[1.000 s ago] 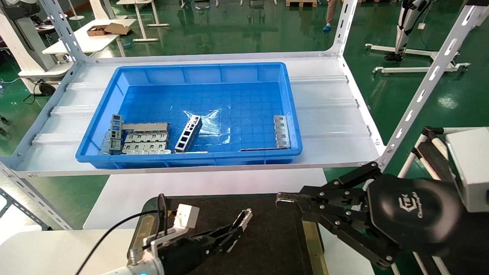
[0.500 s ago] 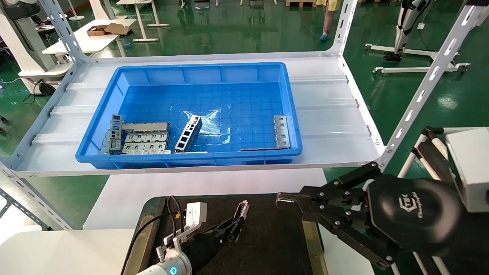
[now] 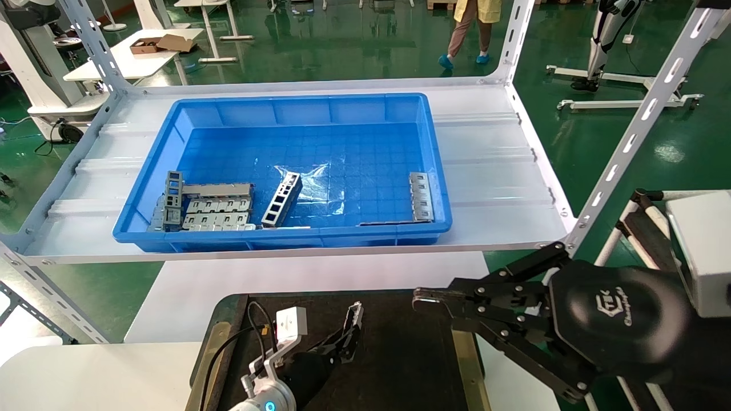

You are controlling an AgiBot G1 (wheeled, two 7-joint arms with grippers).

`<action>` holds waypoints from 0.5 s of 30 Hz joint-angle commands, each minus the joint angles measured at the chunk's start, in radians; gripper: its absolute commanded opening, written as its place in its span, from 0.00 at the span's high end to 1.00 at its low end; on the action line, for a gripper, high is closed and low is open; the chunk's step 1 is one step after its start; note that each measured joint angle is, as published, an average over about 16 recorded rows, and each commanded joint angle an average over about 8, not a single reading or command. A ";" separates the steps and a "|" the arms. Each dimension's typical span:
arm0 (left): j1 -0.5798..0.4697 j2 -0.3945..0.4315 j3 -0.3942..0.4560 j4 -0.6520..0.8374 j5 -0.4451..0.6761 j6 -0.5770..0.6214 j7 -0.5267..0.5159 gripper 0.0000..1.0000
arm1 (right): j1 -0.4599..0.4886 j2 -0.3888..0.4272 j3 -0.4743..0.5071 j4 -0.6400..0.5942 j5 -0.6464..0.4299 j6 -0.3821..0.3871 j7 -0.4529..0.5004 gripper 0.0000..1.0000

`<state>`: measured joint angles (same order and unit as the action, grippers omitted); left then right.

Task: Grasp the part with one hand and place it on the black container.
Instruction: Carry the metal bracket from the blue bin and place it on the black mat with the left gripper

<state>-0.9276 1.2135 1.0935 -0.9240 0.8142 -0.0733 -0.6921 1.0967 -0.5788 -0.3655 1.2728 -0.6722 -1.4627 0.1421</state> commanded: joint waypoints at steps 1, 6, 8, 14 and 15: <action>0.000 0.007 0.005 0.004 -0.005 -0.014 -0.003 1.00 | 0.000 0.000 0.000 0.000 0.000 0.000 0.000 1.00; 0.000 0.024 0.005 0.017 -0.016 -0.041 -0.010 1.00 | 0.000 0.000 0.000 0.000 0.000 0.000 0.000 1.00; 0.001 0.031 0.006 0.026 -0.019 -0.049 -0.011 1.00 | 0.000 0.000 0.000 0.000 0.000 0.000 0.000 1.00; 0.003 0.054 0.009 0.052 -0.027 -0.064 -0.015 0.96 | 0.000 0.000 0.000 0.000 0.000 0.000 0.000 0.94; 0.003 0.057 0.010 0.055 -0.028 -0.065 -0.016 0.89 | 0.000 0.000 0.000 0.000 0.000 0.000 0.000 0.86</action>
<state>-0.9244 1.2676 1.1030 -0.8709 0.7870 -0.1365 -0.7073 1.0968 -0.5788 -0.3657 1.2728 -0.6721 -1.4626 0.1420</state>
